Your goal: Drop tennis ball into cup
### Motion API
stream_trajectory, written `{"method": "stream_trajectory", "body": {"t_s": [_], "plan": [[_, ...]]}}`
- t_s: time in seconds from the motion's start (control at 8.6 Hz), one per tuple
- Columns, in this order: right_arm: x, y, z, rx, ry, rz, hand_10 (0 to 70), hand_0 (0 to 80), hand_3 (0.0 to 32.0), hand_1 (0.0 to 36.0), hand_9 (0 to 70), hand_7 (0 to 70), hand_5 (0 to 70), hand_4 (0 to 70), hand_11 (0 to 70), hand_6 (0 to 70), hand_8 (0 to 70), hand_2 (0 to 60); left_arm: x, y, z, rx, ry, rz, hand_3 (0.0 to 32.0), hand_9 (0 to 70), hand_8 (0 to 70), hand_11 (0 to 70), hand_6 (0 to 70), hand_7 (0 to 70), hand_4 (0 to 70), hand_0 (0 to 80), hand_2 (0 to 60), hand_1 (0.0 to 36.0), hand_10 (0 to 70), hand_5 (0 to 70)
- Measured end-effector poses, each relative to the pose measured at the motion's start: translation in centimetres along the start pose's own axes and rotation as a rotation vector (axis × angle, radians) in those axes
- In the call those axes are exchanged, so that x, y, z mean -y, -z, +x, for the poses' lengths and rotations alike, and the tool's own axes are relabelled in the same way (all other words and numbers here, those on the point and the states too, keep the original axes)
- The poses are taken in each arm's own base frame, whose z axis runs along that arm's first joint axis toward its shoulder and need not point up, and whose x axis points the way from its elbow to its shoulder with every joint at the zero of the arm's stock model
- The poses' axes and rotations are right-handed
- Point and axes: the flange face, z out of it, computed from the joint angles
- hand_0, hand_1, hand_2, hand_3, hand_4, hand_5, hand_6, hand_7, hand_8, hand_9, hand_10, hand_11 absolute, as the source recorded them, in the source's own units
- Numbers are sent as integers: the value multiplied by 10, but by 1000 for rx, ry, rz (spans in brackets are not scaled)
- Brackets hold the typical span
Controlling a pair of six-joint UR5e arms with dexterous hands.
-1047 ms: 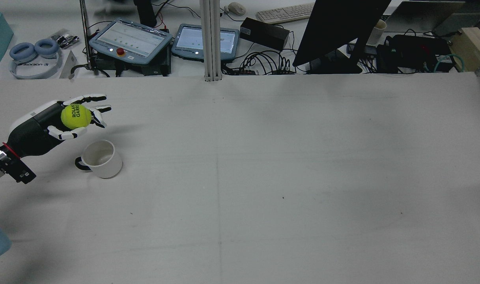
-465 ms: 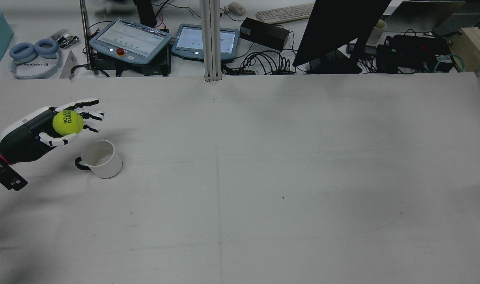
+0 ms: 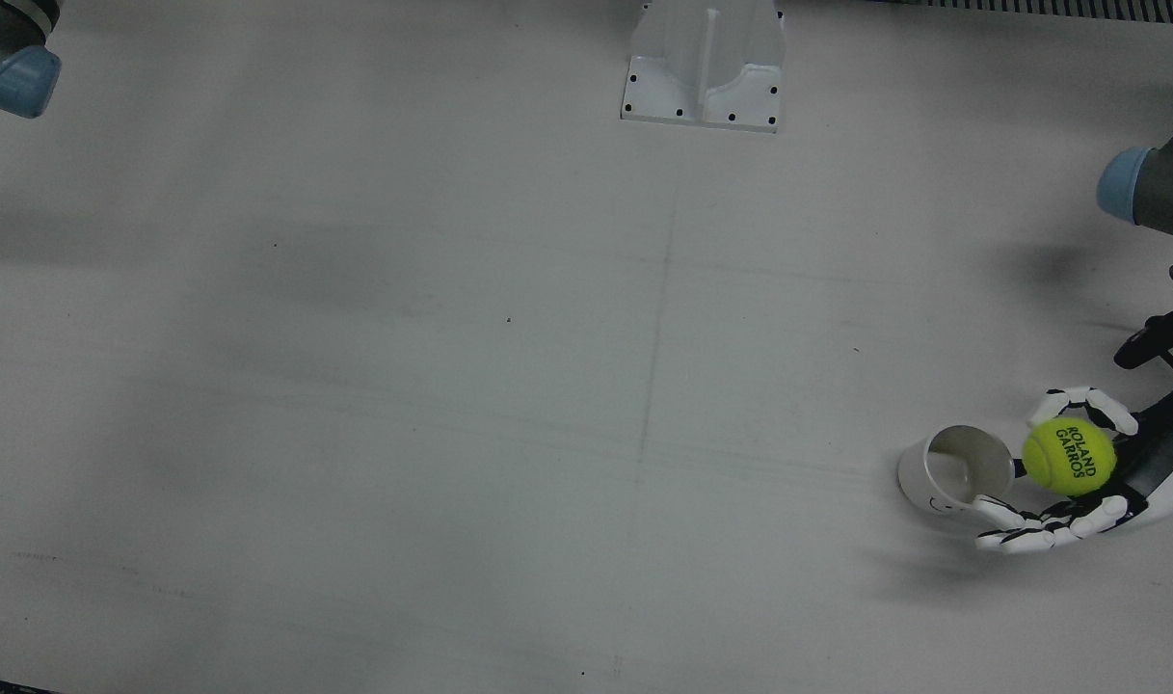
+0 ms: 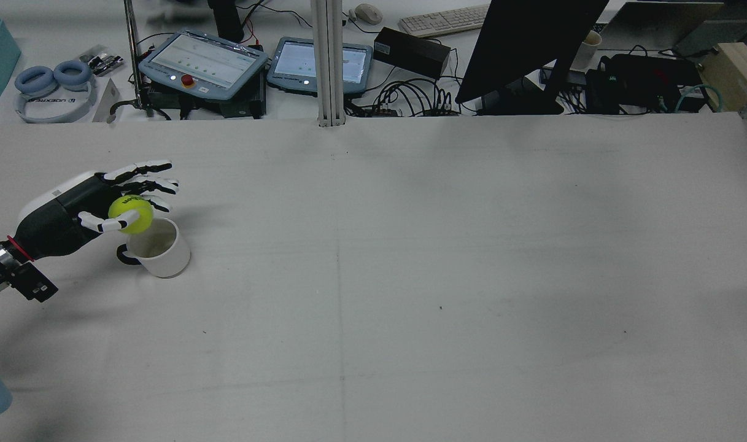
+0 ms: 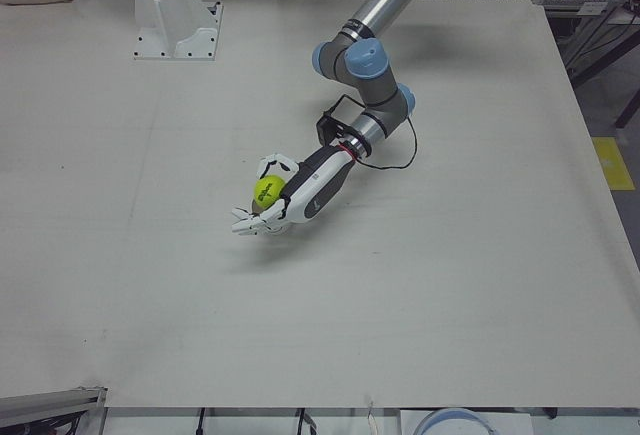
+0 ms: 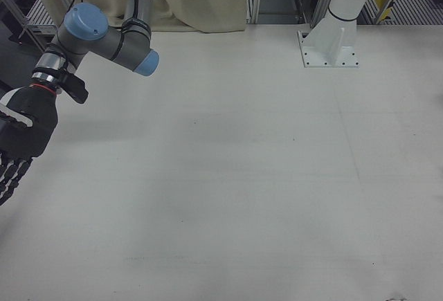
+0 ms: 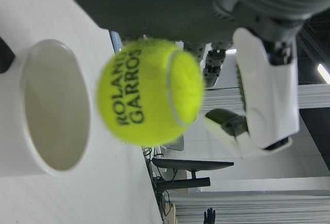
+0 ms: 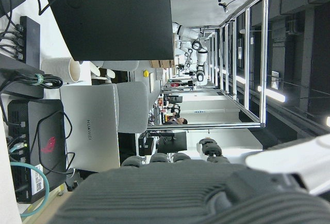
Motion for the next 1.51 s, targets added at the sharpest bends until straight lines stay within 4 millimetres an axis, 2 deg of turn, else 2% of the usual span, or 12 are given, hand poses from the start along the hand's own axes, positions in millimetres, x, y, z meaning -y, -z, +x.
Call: {"method": "stream_trajectory", "body": {"t_s": [0.23,0.35,0.47,0.58,0.7,0.81,0.93,1.05,1.16,1.28,1.4,1.51], "plan": [[0,0,0,0,0,0,0,0,0,0,0,0,0,0,0,0,0,0,-4,-3,-1,4,3,0,0,187,189,349,420,259,166,539,510,286,225,162],[0,0,0,0,0,0,0,0,0,0,0,0,0,0,0,0,0,0,-4,-4,-1,4,10,0,0,189,172,349,337,274,165,543,503,295,225,148],[0,0,0,0,0,0,0,0,0,0,0,0,0,0,0,0,0,0,-7,-4,3,0,24,-1,0,188,180,349,380,267,167,548,516,298,224,157],[0,0,0,0,0,0,0,0,0,0,0,0,0,0,0,0,0,0,-5,0,24,-28,31,16,0,194,184,355,382,272,175,552,545,308,228,159],[0,0,0,0,0,0,0,0,0,0,0,0,0,0,0,0,0,0,3,10,65,-85,18,51,0,211,200,384,413,299,197,556,600,328,247,168],[0,0,0,0,0,0,0,0,0,0,0,0,0,0,0,0,0,0,12,26,113,-154,-9,102,0,240,240,418,540,351,234,592,600,357,271,199],[0,0,0,0,0,1,0,0,0,0,0,0,0,0,0,0,0,0,23,46,155,-219,-36,151,0,257,248,457,558,405,302,646,600,360,300,210],[0,0,0,0,0,1,0,0,0,0,0,0,0,0,0,0,0,0,33,66,190,-275,-60,188,0,246,242,453,550,377,308,623,600,359,298,202],[0,0,0,0,0,1,0,0,0,0,0,0,0,0,0,0,0,0,40,87,218,-326,-82,212,0,239,235,448,522,351,284,630,594,358,294,199],[0,0,0,0,0,1,0,0,0,0,0,0,0,0,0,0,0,0,45,106,236,-362,-98,226,0,221,243,428,595,304,246,602,545,325,279,206],[0,0,0,0,0,0,0,0,0,0,0,0,0,0,0,0,0,0,49,118,246,-382,-109,233,0,205,206,373,455,288,198,615,397,312,238,180],[0,0,0,0,0,0,0,0,0,0,0,0,0,0,0,0,0,0,52,121,248,-383,-112,234,0,202,193,360,391,281,166,791,238,347,225,185]]}}
